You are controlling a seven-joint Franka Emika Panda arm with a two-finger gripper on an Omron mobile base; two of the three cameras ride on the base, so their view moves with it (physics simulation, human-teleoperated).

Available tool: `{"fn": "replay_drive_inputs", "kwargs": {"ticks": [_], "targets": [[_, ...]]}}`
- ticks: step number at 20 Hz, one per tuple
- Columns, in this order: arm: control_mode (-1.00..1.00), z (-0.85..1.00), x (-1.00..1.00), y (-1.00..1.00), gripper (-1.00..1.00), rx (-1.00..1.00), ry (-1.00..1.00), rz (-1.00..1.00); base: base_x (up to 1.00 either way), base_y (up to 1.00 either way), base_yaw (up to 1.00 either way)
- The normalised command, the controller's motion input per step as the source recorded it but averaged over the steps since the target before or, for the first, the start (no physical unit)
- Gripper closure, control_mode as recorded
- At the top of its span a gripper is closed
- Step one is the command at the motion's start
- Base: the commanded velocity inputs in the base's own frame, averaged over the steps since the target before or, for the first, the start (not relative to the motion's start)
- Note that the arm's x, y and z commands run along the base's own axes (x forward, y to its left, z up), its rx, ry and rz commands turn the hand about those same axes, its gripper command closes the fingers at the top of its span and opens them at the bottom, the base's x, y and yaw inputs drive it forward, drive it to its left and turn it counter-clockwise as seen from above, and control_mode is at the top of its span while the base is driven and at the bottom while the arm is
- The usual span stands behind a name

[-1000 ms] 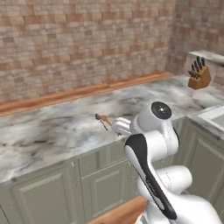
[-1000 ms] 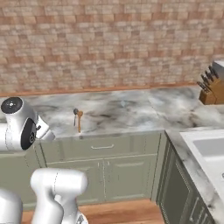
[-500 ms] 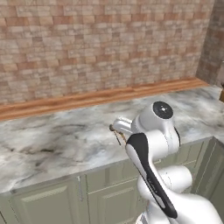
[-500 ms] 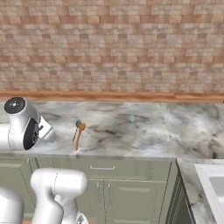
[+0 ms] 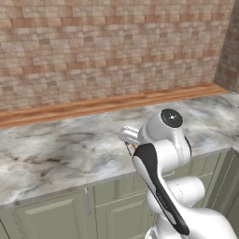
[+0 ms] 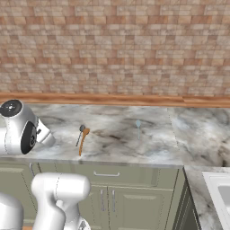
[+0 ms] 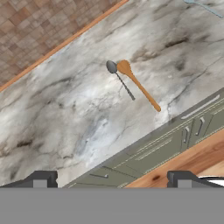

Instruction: Organize the utensils by type. Pick up the wooden spoons from the counter and place them in the open cabinet. Then pick up the metallic utensils from the counter and place them in the open drawer.

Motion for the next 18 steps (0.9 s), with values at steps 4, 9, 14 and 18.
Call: {"fn": "replay_drive_inputs", "kwargs": {"ticks": [4, 9, 14, 18], "targets": [[1.00, 0.00, 0.00, 0.00, -1.00, 0.00, 0.00, 0.00, 0.00, 0.00, 0.00], [1.00, 0.00, 0.00, 0.00, -1.00, 0.00, 0.00, 0.00, 0.11, -0.06, 0.02], [-1.00, 0.00, 0.16, -0.14, -1.00, 0.01, 0.04, 0.02, 0.11, -0.12, 0.04], [-1.00, 0.00, 0.49, -0.46, -1.00, 0.03, 0.11, 0.07, 0.00, 0.00, 0.00]]}}
